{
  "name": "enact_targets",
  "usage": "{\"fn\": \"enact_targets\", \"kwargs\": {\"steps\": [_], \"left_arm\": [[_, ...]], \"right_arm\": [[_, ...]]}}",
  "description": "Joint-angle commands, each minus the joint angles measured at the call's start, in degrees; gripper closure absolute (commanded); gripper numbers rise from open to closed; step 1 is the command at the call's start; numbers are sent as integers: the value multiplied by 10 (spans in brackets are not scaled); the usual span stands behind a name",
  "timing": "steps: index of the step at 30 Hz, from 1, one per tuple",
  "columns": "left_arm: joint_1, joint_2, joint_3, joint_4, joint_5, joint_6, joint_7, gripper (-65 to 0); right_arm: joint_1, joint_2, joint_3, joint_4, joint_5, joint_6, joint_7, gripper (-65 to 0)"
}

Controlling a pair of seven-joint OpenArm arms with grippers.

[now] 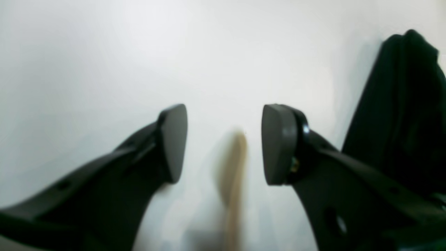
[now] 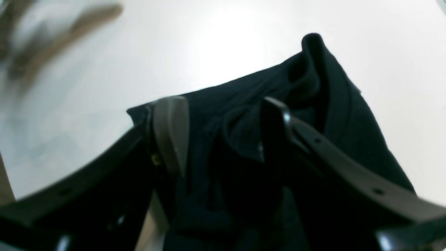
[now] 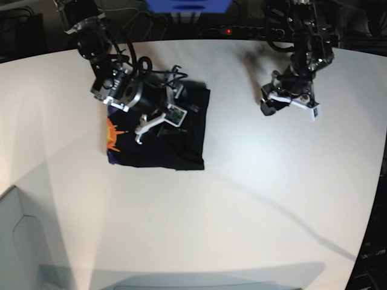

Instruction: Fold the T-shirt properly

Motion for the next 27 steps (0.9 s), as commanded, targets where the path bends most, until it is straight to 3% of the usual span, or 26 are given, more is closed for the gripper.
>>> {"fn": "enact_targets", "kwargs": {"steps": [1, 4, 9, 16, 27], "left_arm": [[3, -5, -2, 10, -5, 0, -5, -332], [3, -4, -2, 10, -5, 0, -5, -332], [4, -5, -2, 10, -5, 0, -5, -332], [4, -5, -2, 10, -5, 0, -5, -332], [4, -5, -2, 10, -5, 0, -5, -332]], "right_arm": [[4, 1, 1, 8, 10, -1, 14, -331], [5, 1, 1, -4, 10, -1, 14, -298], [7, 1, 1, -26, 10, -1, 14, -148], [7, 1, 1, -24, 10, -1, 14, 0], [-17, -15, -42, 56, 10, -1, 14, 0]]}}
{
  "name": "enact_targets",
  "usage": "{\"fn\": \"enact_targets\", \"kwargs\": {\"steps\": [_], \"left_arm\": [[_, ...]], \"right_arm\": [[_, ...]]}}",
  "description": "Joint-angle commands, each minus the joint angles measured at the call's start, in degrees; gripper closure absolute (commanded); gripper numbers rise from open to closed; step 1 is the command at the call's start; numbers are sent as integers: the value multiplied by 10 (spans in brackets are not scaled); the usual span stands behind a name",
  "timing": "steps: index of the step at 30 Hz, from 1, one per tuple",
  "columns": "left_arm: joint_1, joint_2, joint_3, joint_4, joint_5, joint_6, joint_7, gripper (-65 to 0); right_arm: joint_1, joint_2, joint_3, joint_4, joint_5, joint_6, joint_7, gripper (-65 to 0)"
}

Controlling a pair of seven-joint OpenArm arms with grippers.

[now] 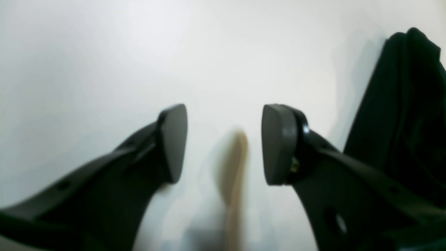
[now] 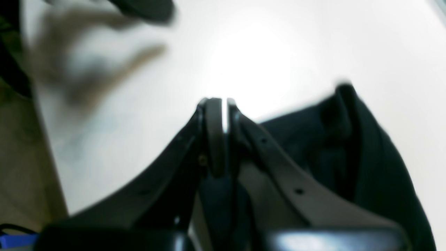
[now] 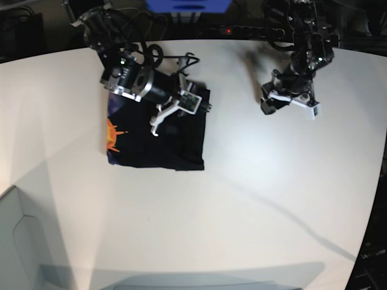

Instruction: Fold the T-shirt properly

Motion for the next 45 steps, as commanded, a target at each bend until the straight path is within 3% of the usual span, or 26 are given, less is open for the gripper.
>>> {"fn": "enact_targets", "kwargs": {"steps": [1, 10, 14, 18, 21, 35, 40, 45], "left_arm": [[1, -5, -2, 10, -5, 0, -5, -332], [1, -5, -2, 10, -5, 0, -5, -332], [1, -5, -2, 10, -5, 0, -5, -332], [1, -5, -2, 10, -5, 0, -5, -332], [1, -5, -2, 10, -5, 0, -5, -332], [1, -1, -2, 10, -5, 0, -5, -332], [1, 0, -2, 10, -5, 0, -5, -332], [1, 0, -2, 10, -5, 0, -5, -332]], "right_arm": [[5, 1, -7, 10, 6, -1, 11, 0], [12, 10, -32, 9, -2, -1, 10, -6], [16, 19, -31, 12, -71, -1, 10, -131], [17, 19, -31, 12, -89, -1, 12, -295], [20, 20, -32, 11, -90, -1, 13, -344], [53, 25, -32, -53, -90, -1, 14, -335], [53, 25, -32, -53, -90, -1, 14, -239], [53, 24, -32, -53, -90, -1, 11, -62]]}}
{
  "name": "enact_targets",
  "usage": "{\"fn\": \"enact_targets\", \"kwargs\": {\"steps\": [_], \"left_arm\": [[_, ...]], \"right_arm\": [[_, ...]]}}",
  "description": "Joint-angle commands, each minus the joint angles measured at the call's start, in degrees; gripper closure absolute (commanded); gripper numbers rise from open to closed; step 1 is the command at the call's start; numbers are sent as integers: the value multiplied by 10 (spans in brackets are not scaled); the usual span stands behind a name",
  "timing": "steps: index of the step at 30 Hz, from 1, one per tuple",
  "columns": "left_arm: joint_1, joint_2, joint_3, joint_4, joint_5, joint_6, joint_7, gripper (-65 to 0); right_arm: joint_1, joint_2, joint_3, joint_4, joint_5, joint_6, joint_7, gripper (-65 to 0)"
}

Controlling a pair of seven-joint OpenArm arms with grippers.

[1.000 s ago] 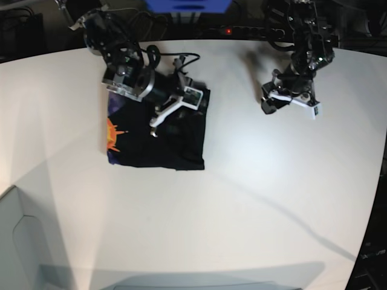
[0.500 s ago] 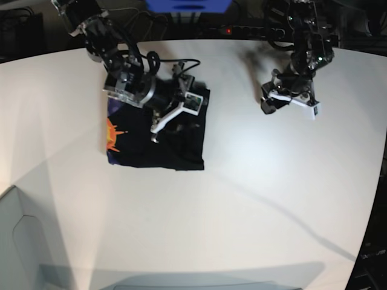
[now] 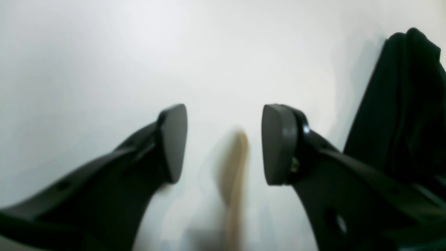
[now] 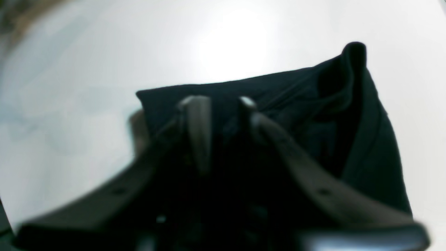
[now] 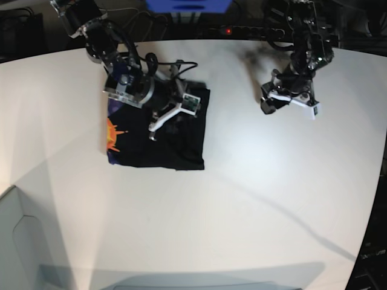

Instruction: Fold the T-shirt properly

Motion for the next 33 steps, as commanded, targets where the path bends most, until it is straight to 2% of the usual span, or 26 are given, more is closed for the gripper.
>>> {"fn": "enact_targets", "kwargs": {"steps": [1, 2, 12, 16, 22, 26, 29, 33], "left_arm": [[1, -3, -2, 10, -5, 0, -5, -332], [1, -4, -2, 10, -5, 0, -5, -332], [1, -5, -2, 10, -5, 0, -5, -332], [1, -6, -2, 10, -5, 0, -5, -332], [6, -7, -2, 10, -5, 0, -6, -332], [7, -7, -2, 10, -5, 0, -6, -332], [7, -7, -2, 10, -5, 0, -6, -332], [5, -6, -2, 10, -5, 0, -6, -332]], "right_arm": [[7, -2, 1, 11, 6, -1, 12, -27], [7, -2, 1, 11, 6, -1, 12, 0], [-5, -5, -1, 30, 6, -1, 11, 0], [-11, -30, 0, 45, 6, -1, 11, 0], [-11, -31, 1, 46, 5, -1, 11, 0], [-12, -29, -1, 47, -58, -1, 10, -2], [-19, -31, -1, 49, -95, -1, 11, -82], [-22, -32, 1, 61, -95, -1, 11, -222]]}}
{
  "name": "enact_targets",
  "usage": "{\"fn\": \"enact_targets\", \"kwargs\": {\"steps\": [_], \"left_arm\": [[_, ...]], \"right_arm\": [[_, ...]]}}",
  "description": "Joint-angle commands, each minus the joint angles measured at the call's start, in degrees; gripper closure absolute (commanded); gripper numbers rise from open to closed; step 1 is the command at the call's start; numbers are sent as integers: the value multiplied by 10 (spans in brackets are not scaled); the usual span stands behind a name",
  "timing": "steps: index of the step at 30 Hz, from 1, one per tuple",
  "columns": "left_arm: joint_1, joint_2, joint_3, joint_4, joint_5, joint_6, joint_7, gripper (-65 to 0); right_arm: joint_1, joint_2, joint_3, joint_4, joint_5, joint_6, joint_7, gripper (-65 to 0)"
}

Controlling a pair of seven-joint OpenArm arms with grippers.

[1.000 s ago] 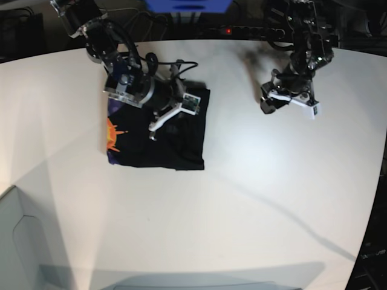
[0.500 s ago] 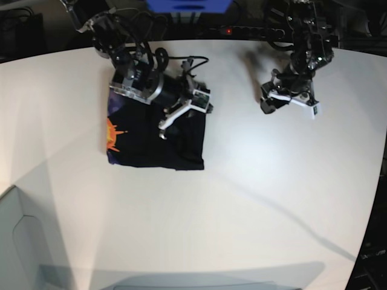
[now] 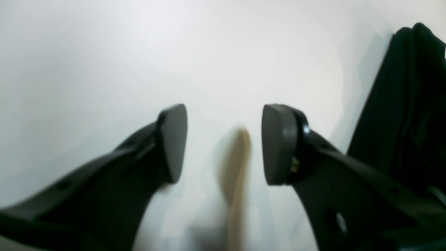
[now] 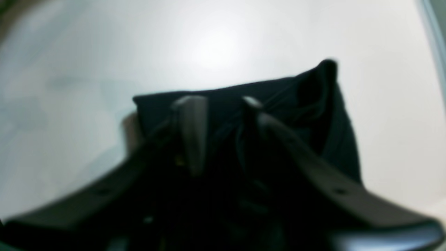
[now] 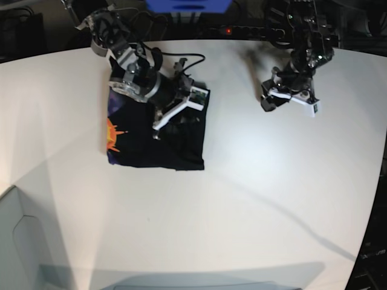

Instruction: Fold the T-shirt properly

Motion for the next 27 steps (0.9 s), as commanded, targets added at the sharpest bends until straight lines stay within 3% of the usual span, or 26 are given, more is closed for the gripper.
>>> {"fn": "enact_targets", "kwargs": {"steps": [1, 4, 10, 18, 27], "left_arm": [[-3, -3, -2, 10, -5, 0, -6, -332], [-1, -3, -2, 10, -5, 0, -6, -332], [1, -4, -2, 10, -5, -1, -8, -332], [1, -1, -2, 10, -5, -1, -7, -332], [2, -1, -2, 24, -5, -1, -6, -332]], "right_arm": [[6, -3, 2, 11, 5, -1, 12, -262], [5, 0, 0, 11, 5, -1, 14, -340], [8, 13, 1, 7, 5, -1, 15, -325], [8, 17, 2, -3, 6, -1, 16, -253], [10, 17, 2, -10, 4, -1, 12, -129]]}}
